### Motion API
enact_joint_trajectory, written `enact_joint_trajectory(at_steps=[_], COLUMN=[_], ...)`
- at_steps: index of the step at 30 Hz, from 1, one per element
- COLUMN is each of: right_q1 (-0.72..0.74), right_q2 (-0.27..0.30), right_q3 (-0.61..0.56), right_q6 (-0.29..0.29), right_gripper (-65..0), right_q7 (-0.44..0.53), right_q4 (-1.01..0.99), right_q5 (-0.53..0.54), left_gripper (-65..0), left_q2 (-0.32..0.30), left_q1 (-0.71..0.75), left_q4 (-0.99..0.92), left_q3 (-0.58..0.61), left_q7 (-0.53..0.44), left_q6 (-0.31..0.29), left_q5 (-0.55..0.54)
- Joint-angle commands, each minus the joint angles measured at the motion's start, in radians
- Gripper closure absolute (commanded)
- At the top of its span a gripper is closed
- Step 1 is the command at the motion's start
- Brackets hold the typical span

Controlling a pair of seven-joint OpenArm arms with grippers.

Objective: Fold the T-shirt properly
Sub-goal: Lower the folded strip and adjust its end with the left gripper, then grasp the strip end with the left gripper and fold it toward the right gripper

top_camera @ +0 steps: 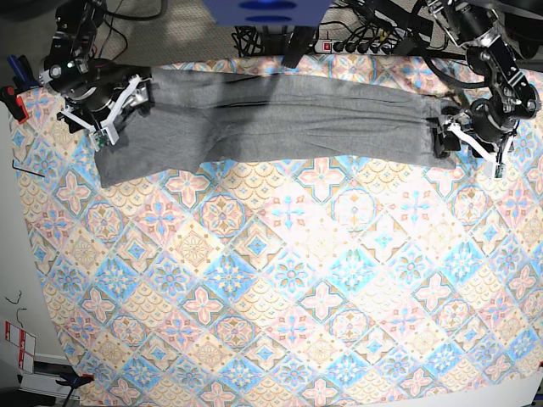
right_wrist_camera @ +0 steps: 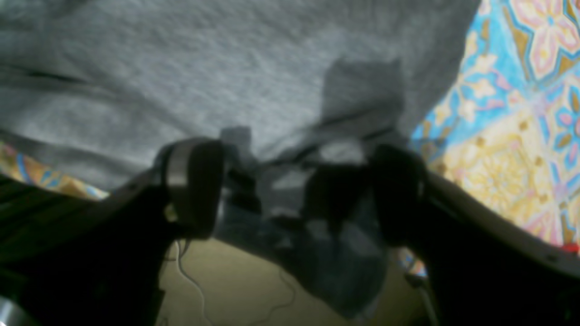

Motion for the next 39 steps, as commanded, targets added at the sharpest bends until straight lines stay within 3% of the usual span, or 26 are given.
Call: enact_joint_trajectory(at_steps=[1, 8, 15, 22, 26, 30, 35, 39], right_q1=[-0.002, -0.002, 0.001, 0.003, 0.003, 0.004, 0.004, 0.004], right_q2=[0.012, 0.014, 0.014, 0.014, 0.014, 0.014, 0.012, 0.009], right_q3=[0.006, 0.006, 0.006, 0.006, 0.006, 0.006, 0.006, 0.001], right_q6=[0.0, 0.0, 0.0, 0.0, 0.0, 0.0, 0.0, 0.0], right_gripper=[-50.7, -50.7, -50.7, -50.7, -50.7, -50.7, -50.7, -50.7], right_q7=[0.013, 0.013, 0.013, 0.013, 0.013, 0.013, 0.014, 0.014], right_q4=[0.02, 0.02, 0.02, 0.02, 0.02, 0.018, 0.018, 0.018], right_q5=[0.008, 0.008, 0.008, 0.008, 0.008, 0.008, 0.008, 0.008], left_gripper=[-55.4, -53.3, -28.0, -16.6, -6.7, -7.4, -7.4, -7.6], left_q2=[-0.017, -0.023, -0.023, -0.023, -0.023, -0.022, 0.004, 0.012], left_q1=[0.007, 0.005, 0.021, 0.019, 0.018, 0.051, 0.114, 0.119], left_q4=[-0.02, -0.119, -0.119, -0.116, -0.116, -0.018, 0.263, 0.382], left_q3=[-0.005, 0.079, 0.182, 0.207, 0.204, 0.207, 0.202, 0.202], left_q7=[0.004, -0.004, -0.036, -0.033, -0.032, -0.023, 0.08, 0.152], left_q6=[0.005, 0.005, 0.005, 0.005, 0.005, 0.005, 0.005, 0.005], left_q5=[0.002, 0.012, 0.013, 0.012, 0.012, 0.012, 0.01, 0.005])
